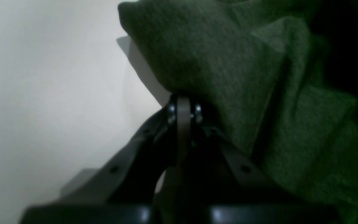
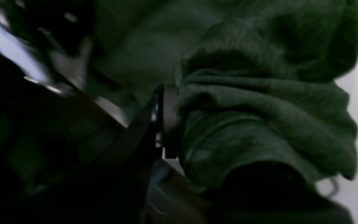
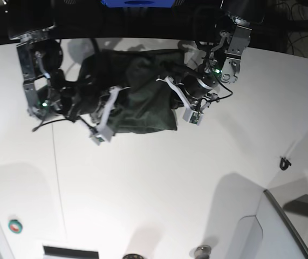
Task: Layout the t-shirt on the table in an organized manner, then fold the t-shirt properly
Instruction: 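Fold the end held by the right gripper over onto the bundle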
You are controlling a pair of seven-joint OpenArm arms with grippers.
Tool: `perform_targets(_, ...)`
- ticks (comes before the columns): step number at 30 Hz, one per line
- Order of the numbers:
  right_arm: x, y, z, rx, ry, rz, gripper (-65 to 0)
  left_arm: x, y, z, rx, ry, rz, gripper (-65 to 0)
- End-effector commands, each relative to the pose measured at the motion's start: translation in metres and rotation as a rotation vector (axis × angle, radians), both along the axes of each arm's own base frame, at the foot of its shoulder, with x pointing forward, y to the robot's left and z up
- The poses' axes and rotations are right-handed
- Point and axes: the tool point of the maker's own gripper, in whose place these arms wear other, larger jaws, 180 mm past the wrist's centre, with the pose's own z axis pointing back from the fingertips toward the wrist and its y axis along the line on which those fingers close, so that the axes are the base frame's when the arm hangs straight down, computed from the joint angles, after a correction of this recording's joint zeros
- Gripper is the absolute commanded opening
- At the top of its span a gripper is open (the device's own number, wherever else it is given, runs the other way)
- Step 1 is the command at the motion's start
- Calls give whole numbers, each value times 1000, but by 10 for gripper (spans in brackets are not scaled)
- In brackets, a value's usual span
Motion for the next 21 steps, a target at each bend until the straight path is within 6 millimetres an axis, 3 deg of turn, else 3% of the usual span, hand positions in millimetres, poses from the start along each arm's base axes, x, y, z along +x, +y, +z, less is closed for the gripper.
perform_targets(1, 14, 8, 13, 40, -29, -32, -647, 5, -1, 5, -2, -19, -4, -650)
perform_targets(7, 17, 28, 2, 75, 62, -91, -644, 3, -1, 5, -2, -17, -4, -650)
perform_targets(13, 15, 42, -6, 96, 114, -92, -591, 2, 2, 4, 5, -16, -3, -650)
perform_targets(18, 17, 57, -4, 109, 54, -66, -588, 5, 3, 10, 2, -34, -2, -650)
perform_targets(21, 13, 71, -5, 102, -2, -6, -555, 8, 25, 23, 19, -72, 36, -650)
